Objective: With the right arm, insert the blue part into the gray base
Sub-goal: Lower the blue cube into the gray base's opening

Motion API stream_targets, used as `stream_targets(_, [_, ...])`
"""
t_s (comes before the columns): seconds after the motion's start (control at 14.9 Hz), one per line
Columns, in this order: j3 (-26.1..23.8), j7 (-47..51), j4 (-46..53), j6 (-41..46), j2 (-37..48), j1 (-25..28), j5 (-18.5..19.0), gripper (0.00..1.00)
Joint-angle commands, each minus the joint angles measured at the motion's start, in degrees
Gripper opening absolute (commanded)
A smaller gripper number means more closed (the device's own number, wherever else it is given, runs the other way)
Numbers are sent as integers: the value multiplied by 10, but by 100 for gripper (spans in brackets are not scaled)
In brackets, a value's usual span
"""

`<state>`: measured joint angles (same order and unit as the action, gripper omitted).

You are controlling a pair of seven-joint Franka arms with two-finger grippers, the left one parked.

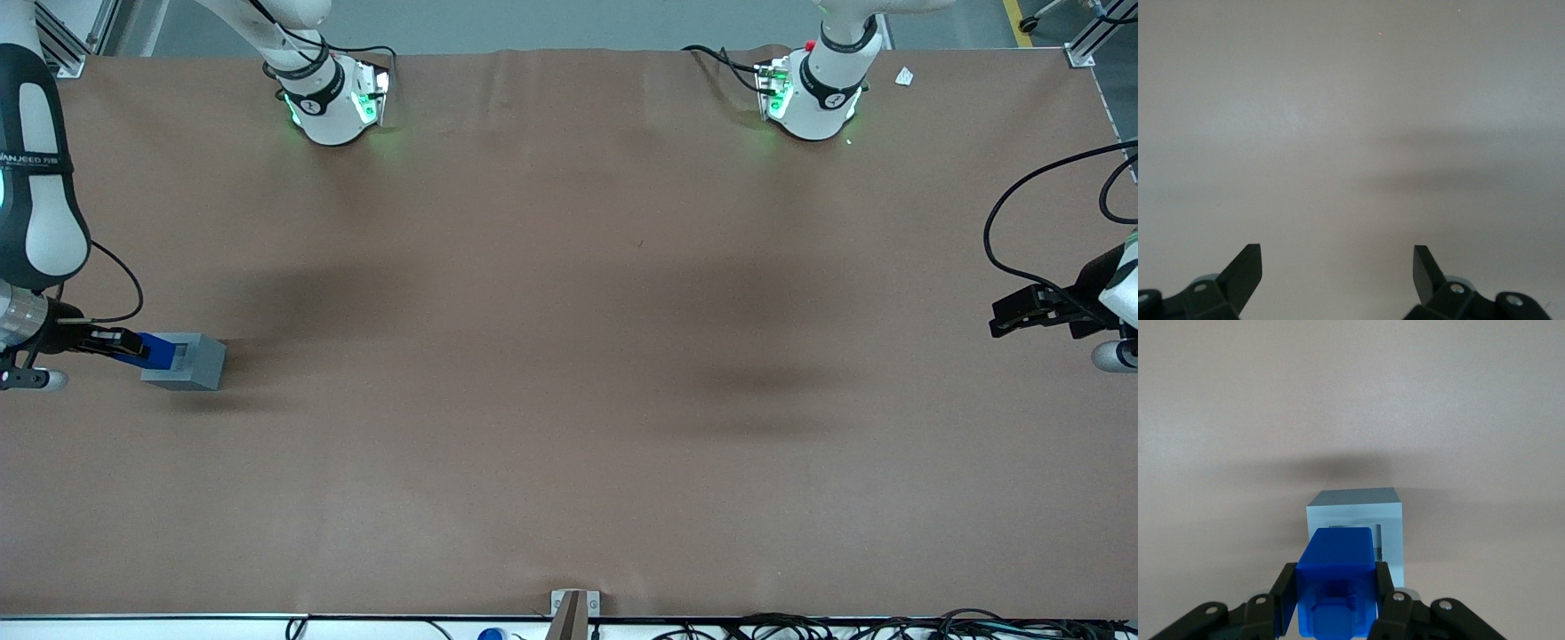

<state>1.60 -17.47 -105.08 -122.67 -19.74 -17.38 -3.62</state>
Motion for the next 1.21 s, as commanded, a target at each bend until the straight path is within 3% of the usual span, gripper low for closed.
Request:
stream_targets(0.0, [-9, -11, -2, -7, -6, -13, -2, 24])
stream_targets(1.14, [-9, -12, -10, -19, -16, -18, -2, 24])
